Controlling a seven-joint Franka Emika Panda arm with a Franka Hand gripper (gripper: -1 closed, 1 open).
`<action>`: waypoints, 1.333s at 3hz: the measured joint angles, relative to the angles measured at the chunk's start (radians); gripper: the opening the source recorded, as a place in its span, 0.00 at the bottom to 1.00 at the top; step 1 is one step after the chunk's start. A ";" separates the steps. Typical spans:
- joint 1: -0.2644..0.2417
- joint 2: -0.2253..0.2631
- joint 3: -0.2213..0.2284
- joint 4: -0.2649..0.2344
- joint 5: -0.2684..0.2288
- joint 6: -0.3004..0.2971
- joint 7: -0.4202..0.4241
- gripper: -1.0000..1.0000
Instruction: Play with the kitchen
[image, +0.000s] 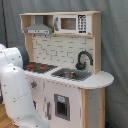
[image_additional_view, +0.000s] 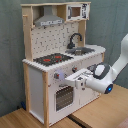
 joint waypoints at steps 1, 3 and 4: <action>-0.001 0.069 -0.002 -0.066 -0.011 -0.028 -0.013 1.00; -0.017 0.235 -0.004 -0.204 -0.056 -0.096 -0.022 1.00; -0.051 0.294 -0.010 -0.273 -0.072 -0.104 0.002 1.00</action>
